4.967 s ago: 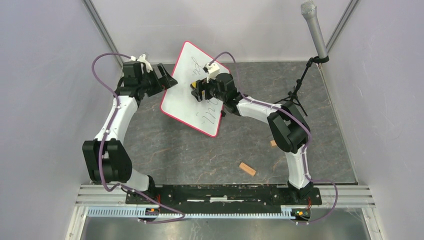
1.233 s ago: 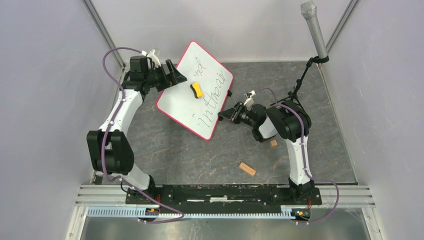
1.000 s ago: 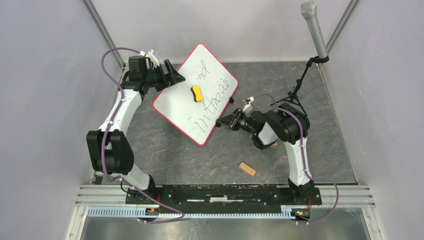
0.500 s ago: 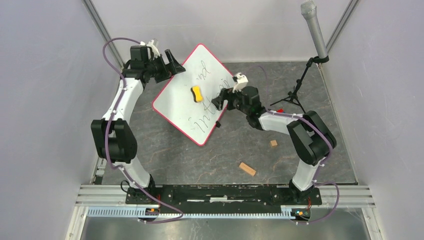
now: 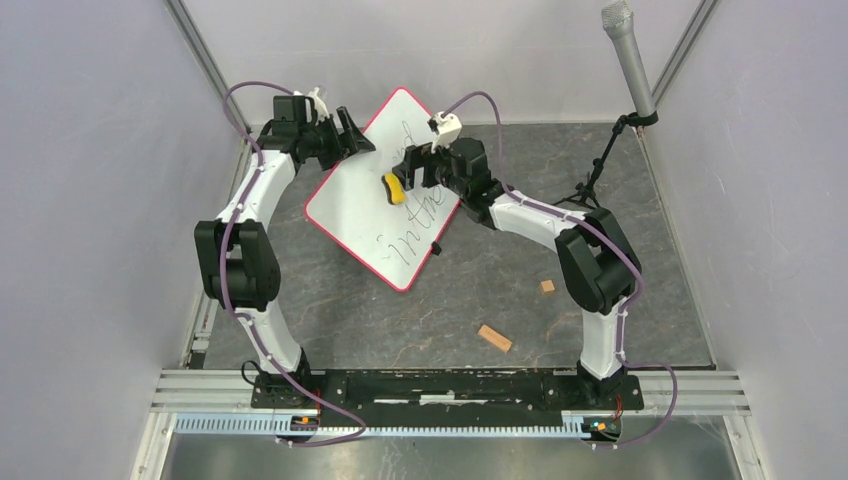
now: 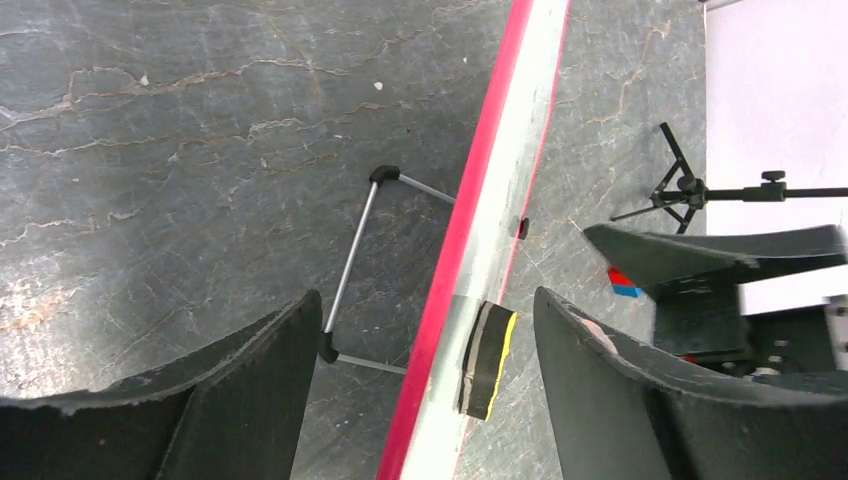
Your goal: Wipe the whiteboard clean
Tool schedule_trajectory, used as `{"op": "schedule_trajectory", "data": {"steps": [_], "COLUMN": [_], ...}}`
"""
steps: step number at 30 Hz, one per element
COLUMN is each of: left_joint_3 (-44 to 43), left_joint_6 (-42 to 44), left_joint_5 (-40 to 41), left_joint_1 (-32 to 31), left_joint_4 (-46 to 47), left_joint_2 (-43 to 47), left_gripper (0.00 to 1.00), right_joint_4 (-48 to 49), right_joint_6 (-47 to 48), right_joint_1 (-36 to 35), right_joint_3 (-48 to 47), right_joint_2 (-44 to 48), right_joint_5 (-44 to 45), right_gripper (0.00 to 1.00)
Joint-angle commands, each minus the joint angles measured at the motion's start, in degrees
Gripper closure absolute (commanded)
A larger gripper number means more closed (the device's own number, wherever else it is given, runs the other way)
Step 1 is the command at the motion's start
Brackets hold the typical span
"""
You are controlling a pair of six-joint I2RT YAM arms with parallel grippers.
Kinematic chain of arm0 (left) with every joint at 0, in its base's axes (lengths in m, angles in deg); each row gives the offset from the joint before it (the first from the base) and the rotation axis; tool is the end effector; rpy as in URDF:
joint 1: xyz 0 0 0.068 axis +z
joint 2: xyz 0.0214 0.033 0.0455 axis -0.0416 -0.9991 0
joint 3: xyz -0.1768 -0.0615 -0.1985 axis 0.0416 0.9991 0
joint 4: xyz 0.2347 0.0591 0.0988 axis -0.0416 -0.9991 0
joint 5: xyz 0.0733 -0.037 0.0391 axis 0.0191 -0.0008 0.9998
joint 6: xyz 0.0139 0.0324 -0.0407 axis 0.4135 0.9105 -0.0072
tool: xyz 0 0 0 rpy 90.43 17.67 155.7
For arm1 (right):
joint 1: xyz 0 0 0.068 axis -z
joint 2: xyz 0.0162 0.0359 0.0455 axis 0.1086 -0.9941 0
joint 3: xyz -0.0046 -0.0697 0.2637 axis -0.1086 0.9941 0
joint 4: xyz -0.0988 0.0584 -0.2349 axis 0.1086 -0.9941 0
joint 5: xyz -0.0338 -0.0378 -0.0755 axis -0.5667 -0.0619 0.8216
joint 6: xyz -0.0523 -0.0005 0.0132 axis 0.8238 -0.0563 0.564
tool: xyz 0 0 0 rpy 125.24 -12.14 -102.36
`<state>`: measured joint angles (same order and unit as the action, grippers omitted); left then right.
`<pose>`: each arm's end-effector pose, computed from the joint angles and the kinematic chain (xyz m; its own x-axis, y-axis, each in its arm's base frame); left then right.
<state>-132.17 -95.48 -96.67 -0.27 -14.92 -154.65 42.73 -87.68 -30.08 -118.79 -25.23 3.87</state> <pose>0.4257 -0.0369 0.3046 -0.7376 -0.3253 -0.5917 0.1252 0.7952 -0.5932 0.3769 0.2805 0.2631 -0.3230 0.1490 -0.9346 -0.5809 0.7484 0.3201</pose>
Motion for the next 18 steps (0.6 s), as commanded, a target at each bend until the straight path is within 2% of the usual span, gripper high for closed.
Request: {"op": "schedule_trajectory", "data": {"steps": [1, 4, 7, 12, 14, 18], "left_joint_3": [-0.9, -0.2, 1.0, 3.3, 3.4, 4.0], "left_joint_6": [0.2, -0.1, -0.3, -1.6, -1.9, -1.9], "left_joint_5": [-2.2, -2.0, -2.1, -2.8, -2.6, -2.1], "left_joint_1": [-0.2, -0.2, -0.2, -0.3, -0.2, -0.2], "left_joint_4": [2.5, 3.5, 5.1, 7.8, 8.0, 8.0], "left_joint_2": [2.1, 2.4, 3.3, 4.2, 4.2, 5.0], "left_gripper": [0.19, 0.26, 0.32, 0.40, 0.43, 0.48], "right_joint_4": [-2.2, -3.8, -3.3, -1.1, -0.6, 0.8], "right_joint_6": [-0.1, 0.1, -0.2, -1.6, -2.9, -4.1], "right_joint_1": [-0.7, -0.7, -1.0, -2.1, -2.6, -4.0], "right_joint_3": [4.3, 5.1, 5.7, 6.9, 7.2, 8.4], "right_joint_2": [1.6, 2.6, 3.2, 4.5, 5.4, 6.7], "right_joint_5": [-1.8, 0.9, -0.8, -1.4, -0.7, 0.8], "right_gripper": [0.04, 0.08, 0.12, 0.08, 0.02, 0.03]}}
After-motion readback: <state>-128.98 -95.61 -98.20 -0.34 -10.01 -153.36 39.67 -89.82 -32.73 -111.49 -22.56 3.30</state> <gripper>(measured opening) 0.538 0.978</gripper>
